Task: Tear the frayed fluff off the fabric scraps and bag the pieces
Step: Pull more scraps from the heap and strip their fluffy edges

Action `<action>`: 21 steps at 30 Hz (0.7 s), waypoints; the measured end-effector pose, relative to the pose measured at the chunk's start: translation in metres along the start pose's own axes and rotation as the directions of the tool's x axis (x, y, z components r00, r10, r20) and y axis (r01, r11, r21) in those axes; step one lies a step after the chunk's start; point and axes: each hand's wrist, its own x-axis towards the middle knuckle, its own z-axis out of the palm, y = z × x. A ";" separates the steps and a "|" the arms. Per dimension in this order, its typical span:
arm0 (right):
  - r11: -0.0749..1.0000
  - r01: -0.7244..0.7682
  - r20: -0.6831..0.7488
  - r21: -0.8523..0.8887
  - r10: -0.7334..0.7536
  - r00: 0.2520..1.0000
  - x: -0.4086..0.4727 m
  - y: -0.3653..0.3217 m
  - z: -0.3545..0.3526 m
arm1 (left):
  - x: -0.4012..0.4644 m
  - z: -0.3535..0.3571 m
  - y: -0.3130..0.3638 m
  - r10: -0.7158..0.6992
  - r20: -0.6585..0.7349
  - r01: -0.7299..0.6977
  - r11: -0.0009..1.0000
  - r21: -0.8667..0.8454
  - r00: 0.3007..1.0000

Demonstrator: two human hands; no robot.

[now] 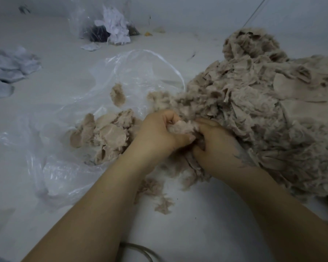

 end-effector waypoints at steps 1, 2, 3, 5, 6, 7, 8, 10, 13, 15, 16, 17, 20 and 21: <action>0.996 0.038 -0.030 0.082 -0.036 0.999 -0.003 -0.001 -0.001 | 0.000 0.001 -0.001 -0.005 0.012 0.005 0.999 0.039 1.000; 0.988 0.071 -0.041 0.139 -0.066 0.997 -0.005 -0.003 0.000 | 0.000 0.003 -0.003 -0.002 0.019 0.001 0.998 0.055 1.000; 0.981 0.090 -0.057 0.172 -0.081 0.995 -0.005 -0.002 0.000 | 0.000 0.004 -0.003 0.004 0.014 -0.004 0.998 0.059 1.000; 0.989 0.016 -0.084 0.147 -0.004 0.996 -0.002 0.001 0.003 | 0.000 0.006 -0.002 0.007 -0.046 -0.006 1.000 0.016 0.999; 0.990 -0.062 -0.089 0.130 0.074 0.993 -0.001 0.003 0.003 | 0.000 0.006 -0.001 0.004 -0.083 -0.007 0.999 -0.032 0.997; 0.983 -0.136 -0.085 0.126 0.147 0.986 -0.001 0.005 0.002 | 0.000 0.005 0.000 0.003 -0.121 -0.013 0.997 -0.079 0.993; 0.973 -0.194 -0.076 0.126 0.205 0.976 0.000 0.007 0.001 | 0.000 0.003 0.001 0.004 -0.158 -0.022 0.993 -0.118 0.987; 0.959 -0.252 -0.063 0.126 0.261 0.963 -0.001 0.006 0.000 | 0.000 -0.001 0.003 0.007 -0.181 -0.041 0.982 -0.184 0.983; 0.947 -0.291 -0.031 0.134 0.297 0.954 -0.002 0.003 0.000 | -0.002 -0.001 0.007 -0.019 -0.139 -0.020 0.962 -0.271 0.990; 0.939 -0.314 -0.012 0.139 0.319 0.948 -0.002 0.005 -0.001 | -0.001 -0.001 0.006 -0.041 -0.129 0.006 0.965 -0.264 0.991; 0.930 -0.311 -0.008 0.198 0.318 0.948 -0.003 0.004 -0.002 | 0.000 -0.002 0.005 -0.053 -0.118 0.022 0.968 -0.252 0.992; 0.897 -0.300 0.013 0.324 0.312 0.950 -0.003 0.002 -0.003 | 0.000 -0.002 0.004 -0.066 -0.088 0.044 0.971 -0.237 0.994; 0.624 -0.255 0.088 0.739 0.287 0.954 -0.004 -0.006 -0.004 | -0.002 0.001 0.004 -0.071 0.067 0.083 0.975 -0.204 0.995; 0.586 -0.237 0.080 0.775 0.280 0.957 -0.004 -0.008 -0.003 | -0.002 0.001 0.004 -0.071 0.104 0.090 0.977 -0.195 0.992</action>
